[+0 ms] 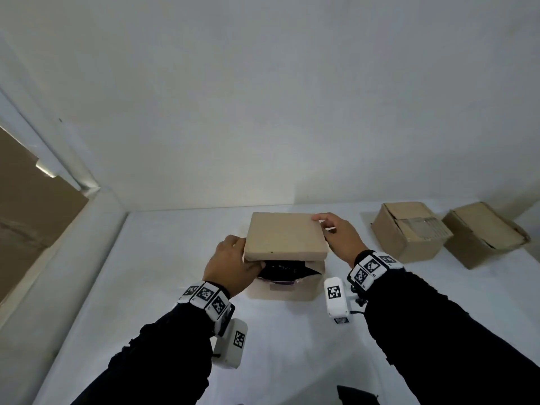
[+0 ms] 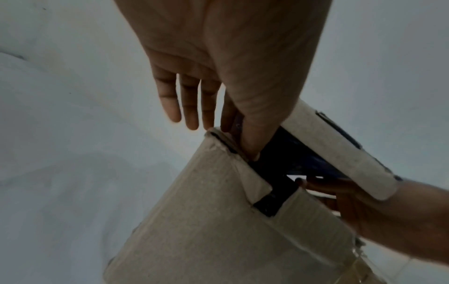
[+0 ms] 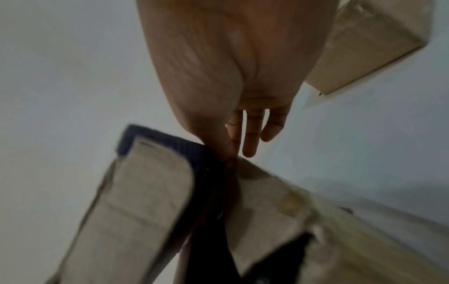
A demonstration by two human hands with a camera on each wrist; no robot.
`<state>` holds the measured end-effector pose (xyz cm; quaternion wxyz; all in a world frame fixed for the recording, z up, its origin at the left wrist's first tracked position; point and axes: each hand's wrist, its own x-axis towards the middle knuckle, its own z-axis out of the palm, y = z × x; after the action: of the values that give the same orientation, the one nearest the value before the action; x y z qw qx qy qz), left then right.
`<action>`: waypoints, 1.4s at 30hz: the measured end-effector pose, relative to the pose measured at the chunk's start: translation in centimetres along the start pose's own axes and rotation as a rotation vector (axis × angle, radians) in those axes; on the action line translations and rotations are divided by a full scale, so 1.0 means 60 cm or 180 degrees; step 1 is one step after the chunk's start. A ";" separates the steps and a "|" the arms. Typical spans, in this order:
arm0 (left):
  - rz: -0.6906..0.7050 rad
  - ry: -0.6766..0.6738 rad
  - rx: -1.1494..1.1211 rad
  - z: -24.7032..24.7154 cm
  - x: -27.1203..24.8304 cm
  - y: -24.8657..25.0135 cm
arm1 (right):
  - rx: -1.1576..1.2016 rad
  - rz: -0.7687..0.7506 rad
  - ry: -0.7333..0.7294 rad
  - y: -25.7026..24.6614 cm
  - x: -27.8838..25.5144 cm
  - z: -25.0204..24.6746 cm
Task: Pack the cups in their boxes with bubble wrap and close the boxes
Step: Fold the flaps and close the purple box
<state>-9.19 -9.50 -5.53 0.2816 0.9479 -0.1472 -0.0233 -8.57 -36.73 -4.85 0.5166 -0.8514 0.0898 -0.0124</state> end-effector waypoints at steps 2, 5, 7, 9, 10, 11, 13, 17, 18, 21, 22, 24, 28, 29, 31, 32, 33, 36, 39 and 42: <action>0.0093 0.0242 -0.0304 -0.005 -0.006 -0.001 | 0.0100 0.0034 0.0007 -0.006 -0.026 -0.002; 0.0189 0.0434 -0.0980 -0.015 -0.024 0.012 | 0.0546 0.0044 0.0205 -0.014 -0.071 -0.001; 0.0324 0.0381 -0.1495 -0.018 -0.036 0.020 | 0.0985 -0.0146 0.0494 -0.020 -0.103 0.002; 0.0428 0.0399 -0.1721 -0.015 -0.043 0.021 | 0.1270 -0.0377 0.0672 -0.020 -0.128 0.004; 0.0433 0.0471 -0.1727 -0.012 -0.045 0.018 | 0.1294 -0.0465 0.0661 -0.017 -0.138 0.005; 0.0414 0.0576 -0.1683 -0.009 -0.046 0.015 | 0.1251 -0.0534 0.0622 -0.012 -0.145 0.006; 0.0302 0.0733 -0.1590 -0.003 -0.049 0.009 | 0.1046 -0.0637 0.0580 0.000 -0.155 0.009; 0.0020 0.0730 -0.1609 0.007 -0.054 -0.001 | 0.0611 -0.0752 0.0816 0.018 -0.164 0.014; -0.0033 0.0727 -0.1621 0.011 -0.055 -0.006 | 0.0492 -0.0784 0.0851 0.023 -0.166 0.015; -0.0043 0.0771 -0.1316 0.021 -0.058 -0.024 | 0.0048 -0.0939 0.0832 0.035 -0.175 0.023; -0.0022 0.0761 -0.1178 0.023 -0.060 -0.028 | -0.0066 -0.0963 0.0821 0.039 -0.179 0.026; -0.0022 0.0736 -0.1067 0.023 -0.063 -0.029 | -0.0246 -0.1010 0.0852 0.046 -0.184 0.031; -0.0023 0.0841 -0.0996 0.018 -0.057 -0.023 | -0.0605 -0.1044 0.1013 0.048 -0.177 0.038; -0.0062 0.0844 -0.0970 0.017 -0.054 -0.021 | -0.0667 -0.1050 0.1039 0.049 -0.176 0.039; -0.0130 0.0796 -0.0929 0.012 -0.052 -0.019 | -0.0807 -0.1090 0.1091 0.051 -0.175 0.041; -0.0075 0.0760 -0.0886 0.013 -0.052 -0.020 | -0.0886 -0.1132 0.1137 0.051 -0.176 0.042; 0.0070 0.0749 -0.0788 0.014 -0.053 -0.022 | -0.0982 -0.1185 0.1197 0.052 -0.177 0.044; 0.0732 0.0937 -0.0339 0.028 -0.060 -0.037 | -0.1286 -0.1315 0.1289 0.062 -0.184 0.052; 0.0932 0.1067 -0.0081 0.040 -0.066 -0.054 | -0.1399 -0.1325 0.1319 0.072 -0.193 0.061; 0.1066 0.1023 -0.0044 0.045 -0.067 -0.064 | -0.1326 -0.1386 0.1358 0.068 -0.203 0.081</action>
<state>-12.38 -6.69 -10.01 0.3078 0.8998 -0.2556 0.1741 -20.58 -32.26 -9.82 0.2871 -0.9157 0.0128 -0.2808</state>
